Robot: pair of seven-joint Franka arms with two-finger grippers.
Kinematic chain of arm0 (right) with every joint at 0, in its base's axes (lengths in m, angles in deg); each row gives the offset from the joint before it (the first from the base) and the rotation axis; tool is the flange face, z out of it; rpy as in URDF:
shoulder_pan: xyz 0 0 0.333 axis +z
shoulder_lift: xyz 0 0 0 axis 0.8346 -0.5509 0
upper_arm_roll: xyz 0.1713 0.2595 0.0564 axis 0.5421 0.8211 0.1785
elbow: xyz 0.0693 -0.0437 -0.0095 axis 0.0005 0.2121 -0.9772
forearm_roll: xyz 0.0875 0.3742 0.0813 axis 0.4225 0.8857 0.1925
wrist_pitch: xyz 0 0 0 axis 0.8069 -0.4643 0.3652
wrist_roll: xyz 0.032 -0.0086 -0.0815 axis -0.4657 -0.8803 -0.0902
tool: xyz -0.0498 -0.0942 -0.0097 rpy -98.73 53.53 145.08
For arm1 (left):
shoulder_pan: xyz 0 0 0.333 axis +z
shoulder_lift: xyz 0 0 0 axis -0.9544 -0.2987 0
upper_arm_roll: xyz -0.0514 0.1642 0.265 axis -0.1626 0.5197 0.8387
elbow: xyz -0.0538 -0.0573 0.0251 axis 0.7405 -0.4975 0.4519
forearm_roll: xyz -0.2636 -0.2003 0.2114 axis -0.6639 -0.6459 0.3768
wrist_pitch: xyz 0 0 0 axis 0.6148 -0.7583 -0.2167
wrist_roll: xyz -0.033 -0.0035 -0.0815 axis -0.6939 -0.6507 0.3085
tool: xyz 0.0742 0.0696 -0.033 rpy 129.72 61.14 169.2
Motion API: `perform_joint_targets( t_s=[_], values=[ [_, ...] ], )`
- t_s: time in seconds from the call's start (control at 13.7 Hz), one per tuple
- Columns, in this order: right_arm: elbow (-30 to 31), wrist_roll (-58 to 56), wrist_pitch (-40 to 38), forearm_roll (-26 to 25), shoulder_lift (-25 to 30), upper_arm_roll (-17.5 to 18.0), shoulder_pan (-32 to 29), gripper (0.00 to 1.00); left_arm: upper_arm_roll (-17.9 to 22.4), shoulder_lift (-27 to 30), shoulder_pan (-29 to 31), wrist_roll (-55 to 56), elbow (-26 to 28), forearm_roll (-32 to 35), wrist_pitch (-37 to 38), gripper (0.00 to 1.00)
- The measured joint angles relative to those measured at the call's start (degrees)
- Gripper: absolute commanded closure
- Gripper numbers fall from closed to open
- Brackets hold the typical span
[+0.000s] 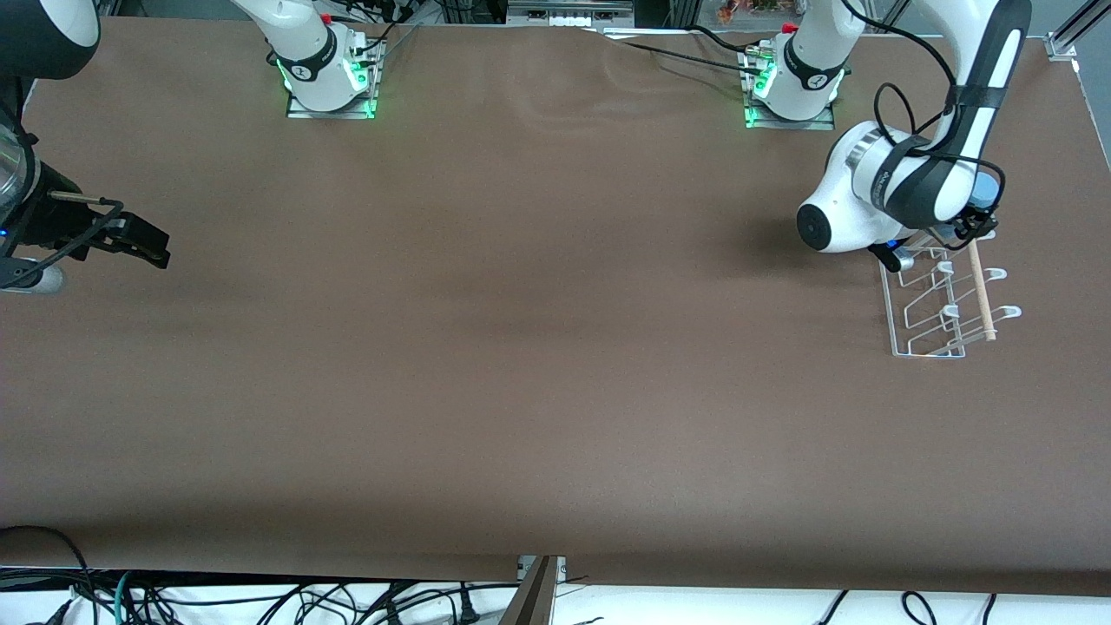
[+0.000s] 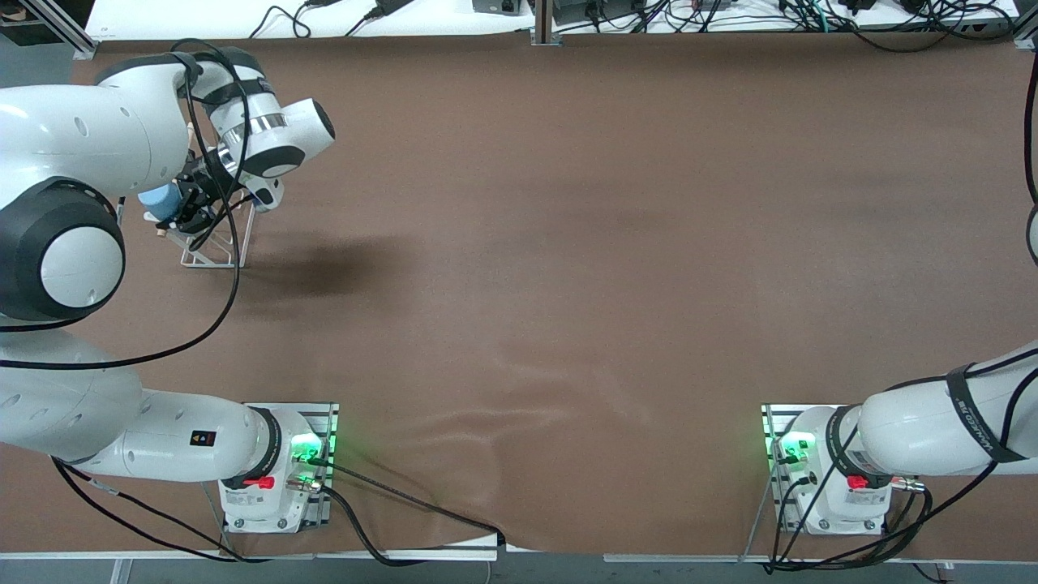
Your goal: Transfer cup to left arm and place on rack
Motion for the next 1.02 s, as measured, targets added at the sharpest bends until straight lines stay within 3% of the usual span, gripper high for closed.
perform_joint_targets(
  t_s=[0.44, 0.51, 0.59, 1.02],
  values=[
    [0.52, -1.13, 0.55, 0.0, -0.03, 0.16, -0.01, 0.0, -0.04, -1.8, -0.01, 3.59, 0.82, 2.44, -3.23, 1.0],
    [0.49, -1.72, 0.57, 0.0, -0.11, 0.16, -0.02, 0.0, -0.02, -2.46, 0.03, 4.75, 0.83, 2.46, -3.35, 0.55],
    [0.31, -3.11, 0.62, 0.0, -0.43, 0.11, -0.06, 0.0, 0.0, -3.06, 0.04, 5.62, 0.83, 2.46, -3.44, 0.01],
    [-2.21, -6.19, 0.68, -0.01, -2.18, -0.08, -0.37, 0.0, 0.04, -3.55, 0.06, 6.97, 0.01, 2.51, -3.47, 0.0]
  ],
)
